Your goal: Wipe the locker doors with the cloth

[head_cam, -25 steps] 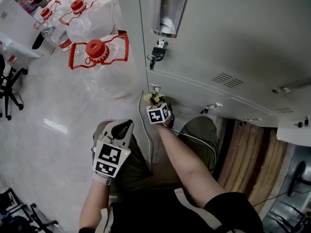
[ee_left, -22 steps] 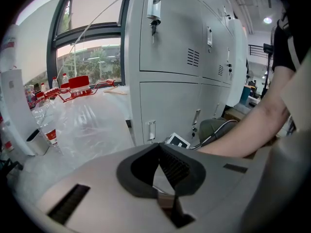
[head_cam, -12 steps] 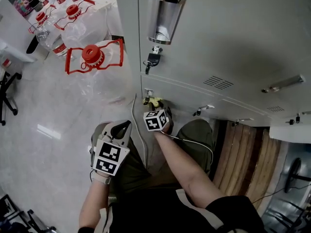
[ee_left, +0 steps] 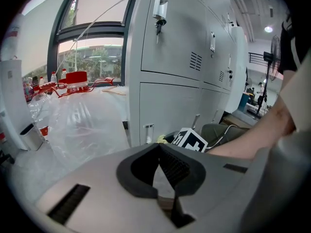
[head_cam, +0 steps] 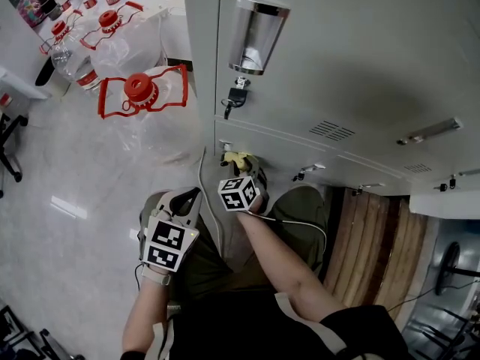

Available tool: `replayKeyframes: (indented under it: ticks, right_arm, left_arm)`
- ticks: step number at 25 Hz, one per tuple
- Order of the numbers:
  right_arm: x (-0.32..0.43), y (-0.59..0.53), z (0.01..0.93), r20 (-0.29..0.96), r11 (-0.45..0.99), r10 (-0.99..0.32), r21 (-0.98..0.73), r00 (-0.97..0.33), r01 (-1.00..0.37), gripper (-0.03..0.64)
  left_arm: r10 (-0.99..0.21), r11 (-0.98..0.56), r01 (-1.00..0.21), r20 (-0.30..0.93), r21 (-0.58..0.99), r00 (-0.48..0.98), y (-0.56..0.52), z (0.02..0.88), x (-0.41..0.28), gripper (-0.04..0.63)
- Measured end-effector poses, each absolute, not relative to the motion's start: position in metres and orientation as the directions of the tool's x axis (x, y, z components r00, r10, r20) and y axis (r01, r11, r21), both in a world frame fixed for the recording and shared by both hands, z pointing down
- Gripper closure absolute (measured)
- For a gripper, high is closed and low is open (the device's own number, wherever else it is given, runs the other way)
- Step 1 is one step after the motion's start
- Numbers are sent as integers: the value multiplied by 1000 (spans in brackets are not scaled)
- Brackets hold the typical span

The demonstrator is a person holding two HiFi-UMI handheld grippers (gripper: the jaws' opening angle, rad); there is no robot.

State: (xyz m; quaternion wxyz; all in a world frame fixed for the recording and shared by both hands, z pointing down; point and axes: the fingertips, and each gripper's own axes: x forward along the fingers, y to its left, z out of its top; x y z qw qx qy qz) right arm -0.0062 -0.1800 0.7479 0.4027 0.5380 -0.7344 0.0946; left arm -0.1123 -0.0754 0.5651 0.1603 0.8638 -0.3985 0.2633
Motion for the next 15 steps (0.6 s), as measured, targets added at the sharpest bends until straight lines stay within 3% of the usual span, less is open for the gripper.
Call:
replayKeyframes:
  ticks: [15]
  right_arm:
    - [-40, -187, 695, 607, 442, -765, 254, -214, -860, 468]
  left_arm:
    - [-596, -635, -767, 575, 89, 560, -82, 569, -108, 584]
